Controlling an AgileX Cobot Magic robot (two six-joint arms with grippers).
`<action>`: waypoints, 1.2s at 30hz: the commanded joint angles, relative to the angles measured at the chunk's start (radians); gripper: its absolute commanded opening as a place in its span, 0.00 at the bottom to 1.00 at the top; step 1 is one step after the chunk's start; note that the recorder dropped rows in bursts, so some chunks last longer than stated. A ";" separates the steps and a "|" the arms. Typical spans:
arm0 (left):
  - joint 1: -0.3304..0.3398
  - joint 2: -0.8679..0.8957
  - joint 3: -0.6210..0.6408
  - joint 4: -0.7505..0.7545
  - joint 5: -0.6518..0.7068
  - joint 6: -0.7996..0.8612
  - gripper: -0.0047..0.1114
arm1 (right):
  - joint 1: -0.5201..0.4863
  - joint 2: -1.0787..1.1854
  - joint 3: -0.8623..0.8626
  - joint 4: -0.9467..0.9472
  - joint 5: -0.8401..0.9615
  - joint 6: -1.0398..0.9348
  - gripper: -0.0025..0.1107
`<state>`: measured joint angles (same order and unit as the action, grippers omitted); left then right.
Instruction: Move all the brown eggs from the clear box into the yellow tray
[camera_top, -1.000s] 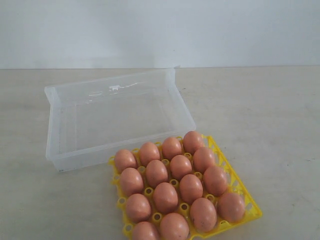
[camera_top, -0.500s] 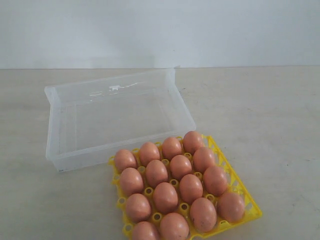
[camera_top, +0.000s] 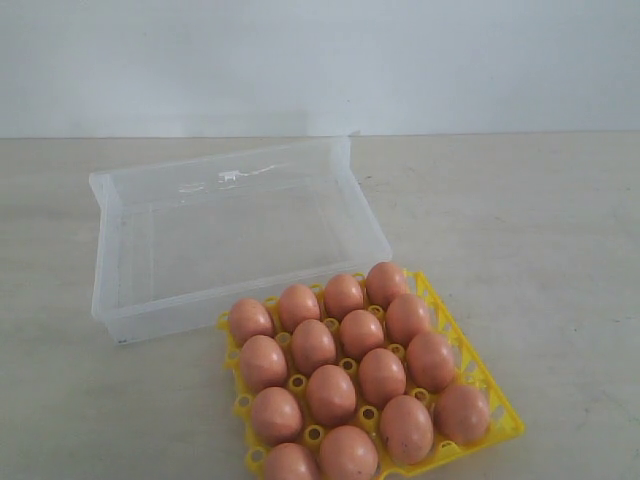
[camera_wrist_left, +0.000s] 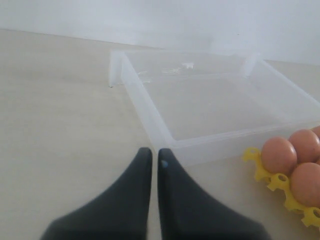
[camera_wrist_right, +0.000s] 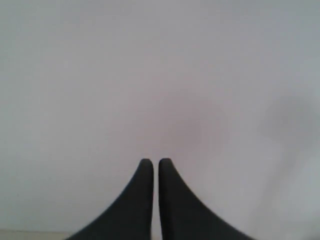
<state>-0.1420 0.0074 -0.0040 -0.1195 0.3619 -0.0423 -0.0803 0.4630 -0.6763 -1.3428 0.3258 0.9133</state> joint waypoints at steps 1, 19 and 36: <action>-0.002 0.004 0.004 0.004 -0.007 0.004 0.08 | -0.001 -0.048 0.051 0.372 0.341 0.143 0.02; -0.002 0.004 0.004 0.004 -0.007 0.004 0.08 | -0.001 -0.032 0.559 0.659 -0.668 0.292 0.02; -0.002 0.004 0.004 0.004 -0.007 0.004 0.08 | 0.068 -0.034 0.559 0.928 -0.670 0.281 0.02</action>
<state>-0.1420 0.0074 -0.0040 -0.1195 0.3619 -0.0423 -0.0429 0.4277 -0.1178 -0.6131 -0.3456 1.2073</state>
